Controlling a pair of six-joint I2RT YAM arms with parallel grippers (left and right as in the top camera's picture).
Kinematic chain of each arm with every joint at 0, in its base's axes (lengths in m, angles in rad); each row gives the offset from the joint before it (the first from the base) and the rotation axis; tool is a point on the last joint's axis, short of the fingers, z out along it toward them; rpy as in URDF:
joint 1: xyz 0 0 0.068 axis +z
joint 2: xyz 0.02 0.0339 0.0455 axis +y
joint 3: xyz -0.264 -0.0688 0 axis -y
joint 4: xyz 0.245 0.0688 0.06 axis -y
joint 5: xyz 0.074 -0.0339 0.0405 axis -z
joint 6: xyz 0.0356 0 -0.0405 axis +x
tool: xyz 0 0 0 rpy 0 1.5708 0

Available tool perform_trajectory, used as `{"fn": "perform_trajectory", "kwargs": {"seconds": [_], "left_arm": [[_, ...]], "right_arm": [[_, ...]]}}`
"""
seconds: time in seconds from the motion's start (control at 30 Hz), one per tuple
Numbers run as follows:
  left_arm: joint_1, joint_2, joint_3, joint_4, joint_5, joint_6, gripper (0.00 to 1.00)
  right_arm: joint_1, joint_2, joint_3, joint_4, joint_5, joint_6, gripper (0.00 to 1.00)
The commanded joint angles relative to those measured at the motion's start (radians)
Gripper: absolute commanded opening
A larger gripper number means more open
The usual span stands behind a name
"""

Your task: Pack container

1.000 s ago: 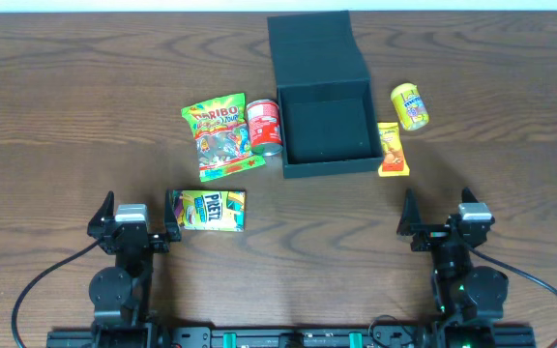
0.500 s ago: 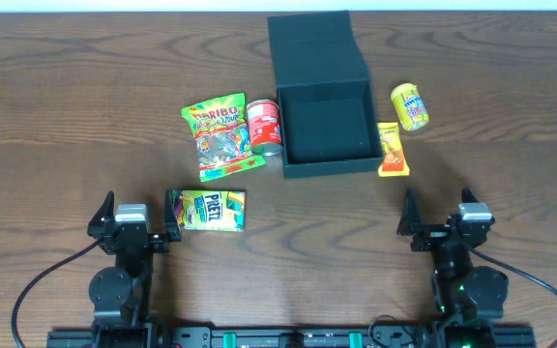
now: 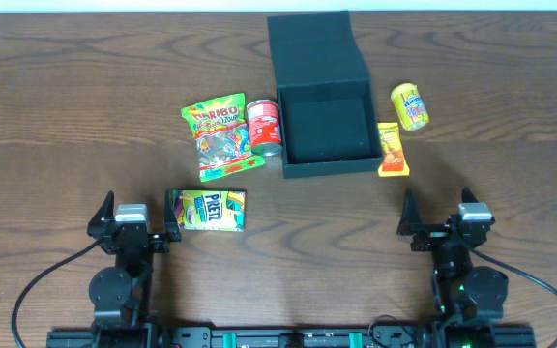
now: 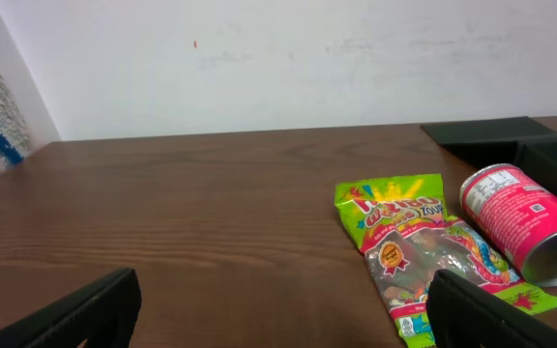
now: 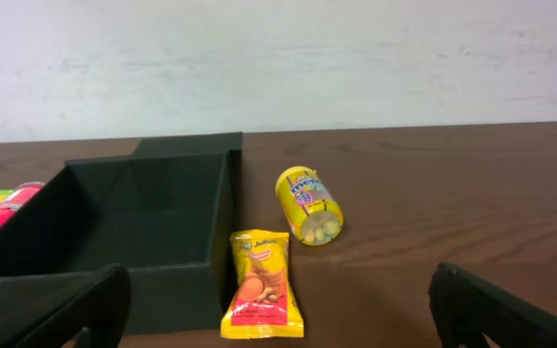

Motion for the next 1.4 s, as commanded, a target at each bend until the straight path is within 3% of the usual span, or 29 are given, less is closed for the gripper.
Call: {"fn": "perform_trajectory", "kwargs": {"seconds": [0.0, 0.37, 0.6, 0.73, 1.03, 1.2, 1.37], "left_arm": [[-0.004, -0.006, -0.01, -0.056, 0.015, -0.004, 0.95], [-0.003, -0.006, -0.009, -0.053, -0.052, -0.016, 0.95], [-0.004, -0.006, 0.02, -0.032, -0.042, -0.266, 0.95], [-0.004, -0.004, 0.114, -0.034, 0.013, -0.288, 0.95], [-0.004, 0.159, 0.498, -0.065, 0.055, -0.288, 0.95], [-0.004, 0.415, 0.798, -0.202, 0.168, -0.288, 0.95], [-0.004, 0.721, 1.147, -0.455, 0.188, -0.288, 0.95]], "right_arm": [[-0.005, -0.004, -0.002, -0.006, 0.005, 0.009, 0.99], [-0.005, -0.004, -0.002, -0.006, 0.005, 0.009, 0.99], [-0.005, -0.004, -0.002, -0.006, 0.005, 0.009, 0.99], [-0.005, -0.004, -0.002, -0.006, 0.005, 0.009, 0.99], [-0.005, -0.004, -0.002, -0.006, 0.005, 0.009, 0.99], [-0.005, -0.003, -0.002, -0.006, 0.005, 0.009, 0.99], [-0.005, -0.003, -0.002, -0.006, 0.005, 0.009, 0.99]]}}
